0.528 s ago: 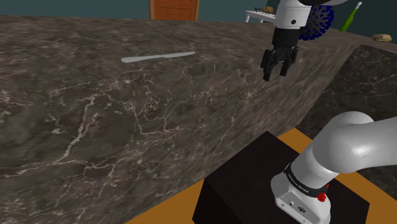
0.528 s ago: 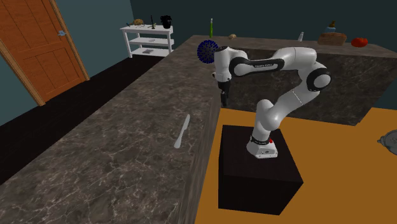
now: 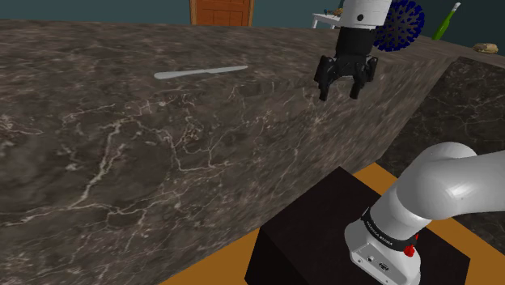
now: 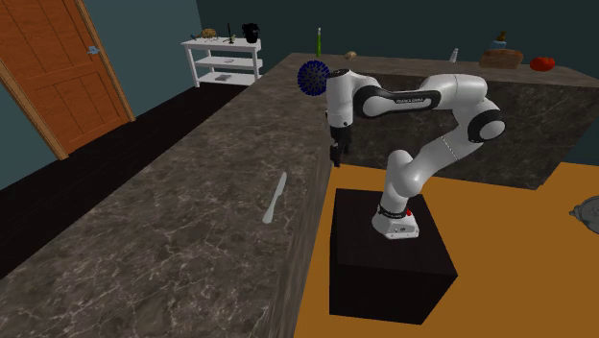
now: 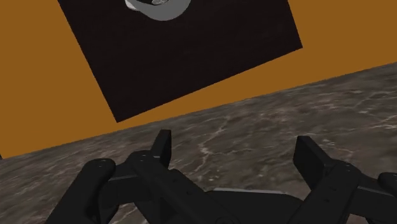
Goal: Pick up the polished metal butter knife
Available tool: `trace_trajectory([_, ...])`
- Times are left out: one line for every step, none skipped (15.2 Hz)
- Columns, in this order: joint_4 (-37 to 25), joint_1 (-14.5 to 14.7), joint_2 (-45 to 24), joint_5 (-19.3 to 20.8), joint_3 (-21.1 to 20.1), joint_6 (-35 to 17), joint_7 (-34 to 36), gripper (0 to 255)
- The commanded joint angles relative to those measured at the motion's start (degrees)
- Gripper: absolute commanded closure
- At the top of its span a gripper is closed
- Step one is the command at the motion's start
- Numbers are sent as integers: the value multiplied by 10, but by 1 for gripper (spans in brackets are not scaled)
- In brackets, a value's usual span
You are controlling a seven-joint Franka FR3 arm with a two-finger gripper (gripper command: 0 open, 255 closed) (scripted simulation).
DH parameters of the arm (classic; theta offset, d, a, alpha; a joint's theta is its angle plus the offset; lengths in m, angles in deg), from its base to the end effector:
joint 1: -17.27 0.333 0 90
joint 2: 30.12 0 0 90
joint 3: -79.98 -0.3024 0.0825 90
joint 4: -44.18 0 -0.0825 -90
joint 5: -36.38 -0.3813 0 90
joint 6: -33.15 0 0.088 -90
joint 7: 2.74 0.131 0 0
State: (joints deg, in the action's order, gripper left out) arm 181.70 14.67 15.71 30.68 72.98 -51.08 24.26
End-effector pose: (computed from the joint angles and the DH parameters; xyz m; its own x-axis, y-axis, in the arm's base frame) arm 0.2937 0.0430 0.5304 0.8990 -0.4199 -0.1243 -0.4169 -0.9076 0.0500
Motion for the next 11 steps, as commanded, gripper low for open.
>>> trace_trajectory([-10, -7, -4, -30, -33, -5, 72, 0])
trace_trajectory([-18, -11, -8, -44, -49, -7, 106, 0])
trace_trajectory([-26, -15, -13, -57, -65, -11, 140, 0])
trace_trajectory([-36, -20, -19, -69, -81, -14, 173, 0])
trace_trajectory([-47, -25, -26, -80, -97, -18, 207, 0])
trace_trajectory([-58, -31, -35, -90, -113, -22, 241, 0])
trace_trajectory([-71, -37, -44, -99, -129, -27, 274, 0])
trace_trajectory([-84, -44, -55, -106, -145, -32, 308, 0])
trace_trajectory([-99, -52, -66, -113, -161, -37, 341, 0])
trace_trajectory([-114, -60, -78, -119, -178, -42, 375, 0])
trace_trajectory([-130, -69, -91, -123, -194, -48, 408, 0])
